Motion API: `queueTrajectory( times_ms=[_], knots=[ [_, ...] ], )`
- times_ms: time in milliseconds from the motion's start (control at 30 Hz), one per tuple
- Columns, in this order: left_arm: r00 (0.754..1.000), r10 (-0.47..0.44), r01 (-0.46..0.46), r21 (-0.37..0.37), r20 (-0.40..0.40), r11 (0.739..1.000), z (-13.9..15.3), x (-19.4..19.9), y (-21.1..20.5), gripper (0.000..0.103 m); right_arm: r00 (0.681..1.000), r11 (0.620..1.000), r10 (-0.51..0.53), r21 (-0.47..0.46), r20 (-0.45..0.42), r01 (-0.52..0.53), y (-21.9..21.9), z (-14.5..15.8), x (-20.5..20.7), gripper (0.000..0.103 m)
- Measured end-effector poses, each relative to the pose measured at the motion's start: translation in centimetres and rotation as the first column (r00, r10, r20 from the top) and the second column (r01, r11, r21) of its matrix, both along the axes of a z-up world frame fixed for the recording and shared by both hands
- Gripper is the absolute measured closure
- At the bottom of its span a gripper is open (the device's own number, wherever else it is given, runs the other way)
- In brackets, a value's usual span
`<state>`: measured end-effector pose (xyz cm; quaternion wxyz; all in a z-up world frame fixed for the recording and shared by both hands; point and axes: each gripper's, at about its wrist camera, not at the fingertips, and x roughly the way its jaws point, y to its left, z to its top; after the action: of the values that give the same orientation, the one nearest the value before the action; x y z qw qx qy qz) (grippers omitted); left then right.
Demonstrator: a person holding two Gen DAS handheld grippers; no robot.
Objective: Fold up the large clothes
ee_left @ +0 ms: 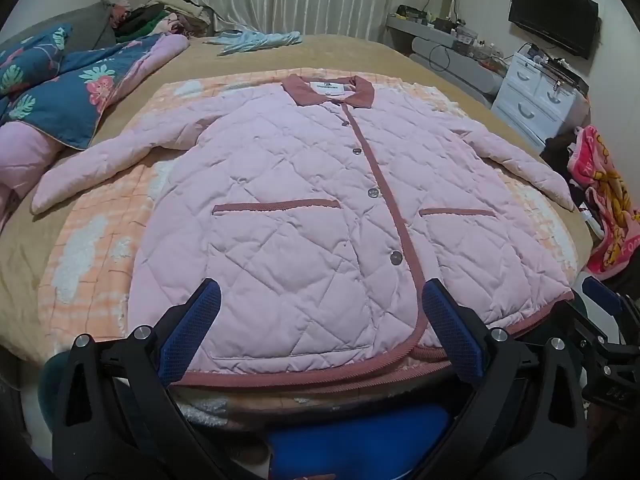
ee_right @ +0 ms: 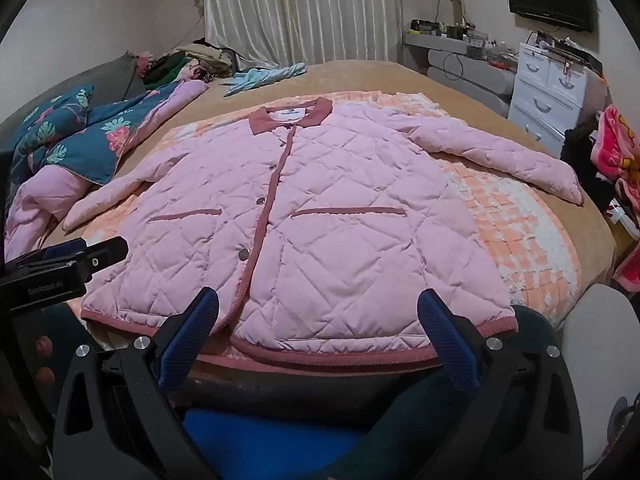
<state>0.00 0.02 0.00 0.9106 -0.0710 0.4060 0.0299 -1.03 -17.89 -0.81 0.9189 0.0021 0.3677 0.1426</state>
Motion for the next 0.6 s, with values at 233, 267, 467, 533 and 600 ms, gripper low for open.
queueTrajectory(
  times_ms=[233,267,467,533,600],
  knots=[
    [1.0,-0.006,0.006,0.001,-0.002,1.0,0.0,0.1,0.0,0.009,1.0,1.0,0.007,-0.001,-0.005,-0.007,0.3,0.7,-0.2,0.004],
    [1.0,-0.006,0.006,0.001,-0.001,1.0,0.0,0.1,-0.1,0.009,1.0,1.0,0.007,-0.002,-0.004,-0.007,0.3,0.7,-0.2,0.004],
    [1.0,-0.016,0.016,0.001,0.005,1.0,0.2,-0.3,-0.8,0.009,1.0,1.0,0.014,-0.007,0.011,-0.014,0.8,0.4,-0.3,0.004],
    [1.0,-0.018,0.018,-0.001,0.003,1.0,0.2,-0.2,-1.0,0.009,1.0,1.0,0.014,-0.009,0.009,-0.014,0.9,0.5,-0.3,0.004],
    [1.0,-0.024,0.024,-0.006,0.006,1.0,0.1,-0.3,-0.5,0.009,1.0,1.0,0.015,-0.008,0.011,-0.015,0.6,0.5,-0.2,0.004]
  ],
)
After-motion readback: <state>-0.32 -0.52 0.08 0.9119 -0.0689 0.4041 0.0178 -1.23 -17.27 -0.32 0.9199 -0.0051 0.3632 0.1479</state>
